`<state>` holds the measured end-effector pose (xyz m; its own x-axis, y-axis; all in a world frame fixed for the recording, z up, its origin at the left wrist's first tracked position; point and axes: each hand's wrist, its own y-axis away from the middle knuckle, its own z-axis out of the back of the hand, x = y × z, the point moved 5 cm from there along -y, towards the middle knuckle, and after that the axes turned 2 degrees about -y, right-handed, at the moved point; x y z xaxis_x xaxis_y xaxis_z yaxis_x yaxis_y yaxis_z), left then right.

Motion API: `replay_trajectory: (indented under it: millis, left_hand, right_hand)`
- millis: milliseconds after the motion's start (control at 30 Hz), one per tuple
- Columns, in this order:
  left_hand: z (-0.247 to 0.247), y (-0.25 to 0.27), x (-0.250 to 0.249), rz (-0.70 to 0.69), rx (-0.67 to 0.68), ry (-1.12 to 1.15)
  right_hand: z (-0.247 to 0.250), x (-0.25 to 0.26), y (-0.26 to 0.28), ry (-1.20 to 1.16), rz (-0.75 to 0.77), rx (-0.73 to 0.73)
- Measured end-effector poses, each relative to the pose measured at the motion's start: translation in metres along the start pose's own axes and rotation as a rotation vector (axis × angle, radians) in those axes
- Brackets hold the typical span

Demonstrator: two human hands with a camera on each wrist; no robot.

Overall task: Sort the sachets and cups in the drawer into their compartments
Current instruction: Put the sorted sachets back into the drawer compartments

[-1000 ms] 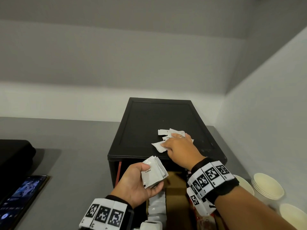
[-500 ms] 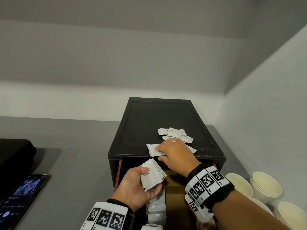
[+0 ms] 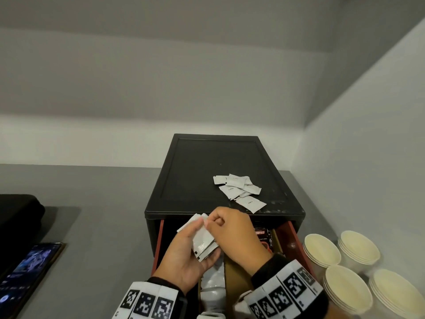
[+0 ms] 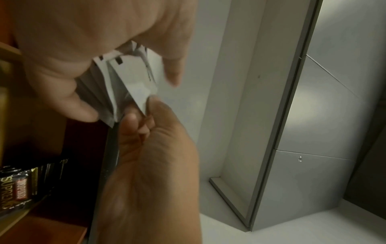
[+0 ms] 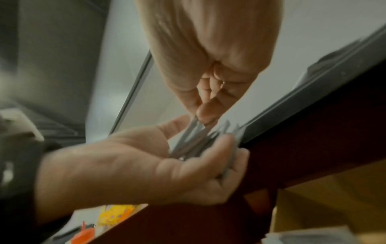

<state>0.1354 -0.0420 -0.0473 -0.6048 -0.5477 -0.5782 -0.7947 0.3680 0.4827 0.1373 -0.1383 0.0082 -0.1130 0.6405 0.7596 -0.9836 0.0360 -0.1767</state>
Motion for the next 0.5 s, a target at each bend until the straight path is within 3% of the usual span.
replay_trajectory:
  millis: [133,233,300,400,500]
  left_hand:
    - [0.005,0.001,-0.001,0.007,-0.092,-0.040]
    - [0.005,0.004,-0.003,0.014,-0.086,-0.050]
    - [0.005,0.004,-0.002,0.012,-0.072,-0.054]
    - [0.001,0.004,-0.001,0.011,-0.052,-0.048]
    - [-0.003,0.005,-0.001,0.024,-0.028,-0.028]
  right_hand:
    - [0.034,-0.009,-0.006,0.272,0.040,-0.165]
    - [0.050,-0.041,-0.012,0.543,-0.163,-0.054]
    - [0.051,-0.054,-0.011,0.626,-0.204,0.005]
    - [0.051,-0.056,-0.011,0.694,-0.092,-0.053]
    - [0.053,-0.050,-0.009,0.613,0.020,-0.135]
